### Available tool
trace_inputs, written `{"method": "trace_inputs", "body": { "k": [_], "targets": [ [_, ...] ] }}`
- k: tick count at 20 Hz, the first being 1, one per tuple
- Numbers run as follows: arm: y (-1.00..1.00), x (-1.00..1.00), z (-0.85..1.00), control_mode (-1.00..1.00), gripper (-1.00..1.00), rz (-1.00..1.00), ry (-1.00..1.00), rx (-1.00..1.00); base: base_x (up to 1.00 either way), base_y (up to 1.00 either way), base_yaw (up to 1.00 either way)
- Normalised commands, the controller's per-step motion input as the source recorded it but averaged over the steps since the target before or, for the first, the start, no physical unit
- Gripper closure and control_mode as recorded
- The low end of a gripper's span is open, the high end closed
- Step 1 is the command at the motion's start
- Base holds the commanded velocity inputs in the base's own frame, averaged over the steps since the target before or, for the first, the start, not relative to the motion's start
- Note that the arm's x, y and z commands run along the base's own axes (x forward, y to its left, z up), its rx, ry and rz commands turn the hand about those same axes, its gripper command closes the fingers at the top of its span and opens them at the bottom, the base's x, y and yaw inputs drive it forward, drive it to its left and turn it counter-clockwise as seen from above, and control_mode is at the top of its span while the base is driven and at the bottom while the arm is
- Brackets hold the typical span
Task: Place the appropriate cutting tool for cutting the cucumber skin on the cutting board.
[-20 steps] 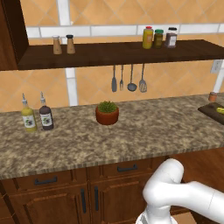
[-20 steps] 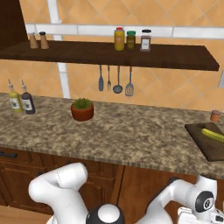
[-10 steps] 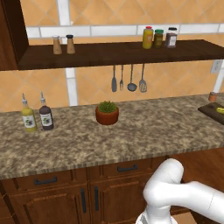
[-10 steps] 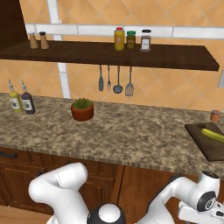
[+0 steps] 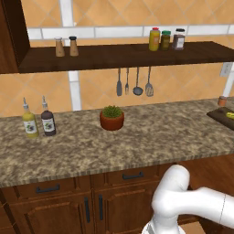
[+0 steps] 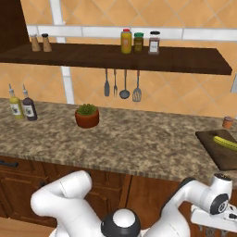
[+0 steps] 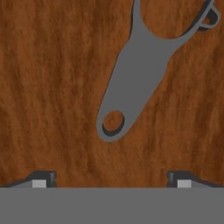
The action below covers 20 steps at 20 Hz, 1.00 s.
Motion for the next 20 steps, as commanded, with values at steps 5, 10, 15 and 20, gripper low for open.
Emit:
{"method": "trace_inputs", "body": {
  "k": [5,10,15,20],
  "targets": [
    [-0.24,0.23,0.00,-1.00,-1.00,-0.08,0.00,0.00,0.00,0.00,0.00],
    [-0.05,0.24,-0.01,-1.00,-1.00,-0.12,-0.01,0.00,0.00,0.00,0.00],
    [0.00,0.19,0.00,-1.00,-1.00,-0.08,0.00,0.00,0.00,0.00,0.00],
    [0.00,0.21,-0.06,-1.00,-1.00,-0.02,0.00,0.00,0.00,0.00,0.00]
  ]
}}
